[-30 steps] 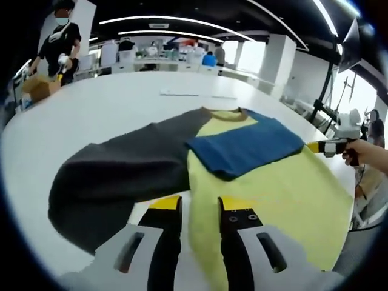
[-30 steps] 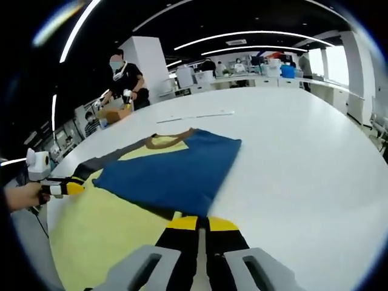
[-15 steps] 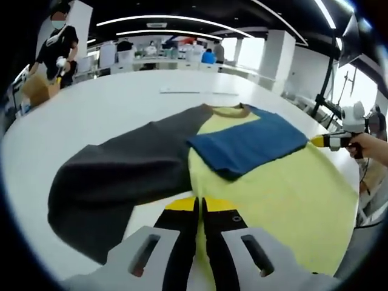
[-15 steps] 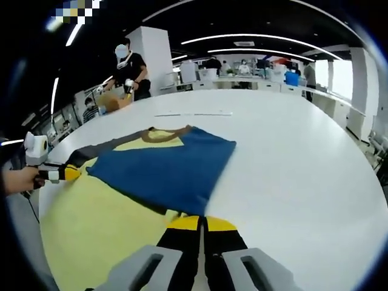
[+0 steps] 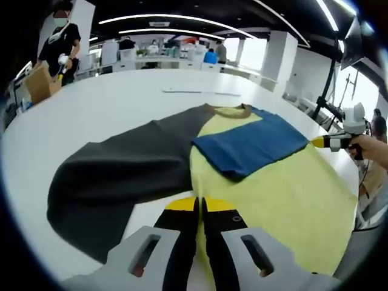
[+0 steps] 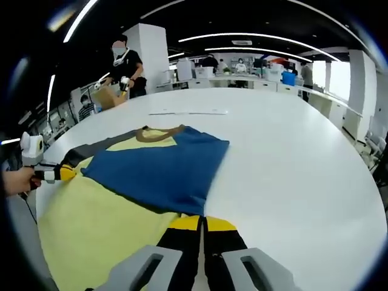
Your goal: Fold the garment on the visible template until the final outline fits inside the template.
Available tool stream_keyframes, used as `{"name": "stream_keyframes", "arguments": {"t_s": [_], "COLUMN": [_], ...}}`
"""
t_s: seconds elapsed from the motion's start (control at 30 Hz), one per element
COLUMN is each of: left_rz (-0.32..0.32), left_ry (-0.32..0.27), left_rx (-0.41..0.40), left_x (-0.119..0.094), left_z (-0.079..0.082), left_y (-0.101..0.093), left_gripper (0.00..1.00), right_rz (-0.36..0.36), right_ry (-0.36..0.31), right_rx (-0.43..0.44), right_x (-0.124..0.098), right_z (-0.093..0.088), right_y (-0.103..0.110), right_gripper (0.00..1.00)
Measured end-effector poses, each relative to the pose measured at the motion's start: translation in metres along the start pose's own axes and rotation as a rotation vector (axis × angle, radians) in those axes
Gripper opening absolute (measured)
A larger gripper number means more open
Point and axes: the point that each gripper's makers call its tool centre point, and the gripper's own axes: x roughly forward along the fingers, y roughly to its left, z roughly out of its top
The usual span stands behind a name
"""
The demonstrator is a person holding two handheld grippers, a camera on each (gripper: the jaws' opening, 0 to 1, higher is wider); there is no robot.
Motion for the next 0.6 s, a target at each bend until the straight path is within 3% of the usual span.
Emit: {"name": "stream_keyframes", "arguments": {"t_s": [0.23,0.37,0.53,0.6], "left_rz": [-0.001,-0.001,-0.002,-0.003], "left_ry": [0.002,0.004,0.007,0.007], "left_rx": [-0.004,-0.003,0.003,0.004], "left_x": [0.000,0.000,0.000,0.000], "left_z": [0.000,0.000,0.000,0.000], "left_y": [0.000,0.000,0.000,0.000], "left_gripper": [0.00,0.01,0.01,0.01], "right_rz": [0.012,0.036,0.053,0.033], "right_ry": [0.007,0.004,0.005,0.025], "right_rx": [0.100,0.164,0.179,0.147], "right_x": [-0.002,-0.002,-0.005,-0.003], "right_z": [0.001,0.002,0.002,-0.004], "right_y": [0.000,0.007,0.015,0.014], "right_gripper": [0.00,0.08,0.14,0.09]}}
